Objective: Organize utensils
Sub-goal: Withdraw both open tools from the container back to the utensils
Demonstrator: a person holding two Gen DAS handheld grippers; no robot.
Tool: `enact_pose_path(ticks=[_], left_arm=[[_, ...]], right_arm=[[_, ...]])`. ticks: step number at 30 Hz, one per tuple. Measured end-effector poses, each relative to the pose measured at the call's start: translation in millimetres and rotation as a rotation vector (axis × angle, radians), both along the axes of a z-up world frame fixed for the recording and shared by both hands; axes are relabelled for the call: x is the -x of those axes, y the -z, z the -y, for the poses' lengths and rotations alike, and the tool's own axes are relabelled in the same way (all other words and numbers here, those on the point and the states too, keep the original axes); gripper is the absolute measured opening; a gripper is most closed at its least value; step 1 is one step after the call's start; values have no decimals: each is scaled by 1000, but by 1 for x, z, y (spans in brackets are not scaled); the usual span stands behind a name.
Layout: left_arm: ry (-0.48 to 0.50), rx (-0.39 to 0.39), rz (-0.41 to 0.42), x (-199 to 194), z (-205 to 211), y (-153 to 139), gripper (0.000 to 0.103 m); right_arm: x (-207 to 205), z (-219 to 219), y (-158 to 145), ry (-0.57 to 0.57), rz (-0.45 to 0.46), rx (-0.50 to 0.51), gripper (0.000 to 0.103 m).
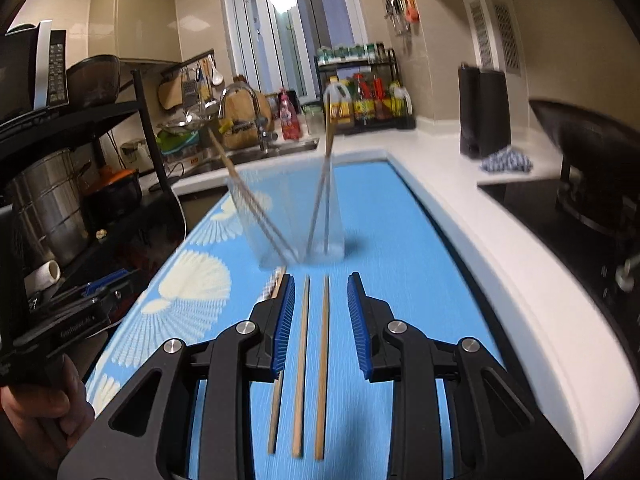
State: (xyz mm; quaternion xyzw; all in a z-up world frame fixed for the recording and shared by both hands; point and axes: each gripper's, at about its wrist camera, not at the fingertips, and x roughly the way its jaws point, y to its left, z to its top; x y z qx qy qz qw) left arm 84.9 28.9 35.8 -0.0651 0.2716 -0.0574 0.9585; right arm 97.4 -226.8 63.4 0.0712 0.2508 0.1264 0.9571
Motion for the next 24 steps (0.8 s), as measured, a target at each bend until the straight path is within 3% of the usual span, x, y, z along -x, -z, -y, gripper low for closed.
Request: enact_pose_path(ticks=[5,12,24], left_arm=[[19,-26,-60,20,1,35,40],[17,2,-103,37,-6,64,35],[53,64,-128,20,9,65,34]], right_arm=[[13,-1,33,-12,-66,14,28],[18,0,66,-14,-140,7,28],[14,-6,86,-40,-197,20,28]])
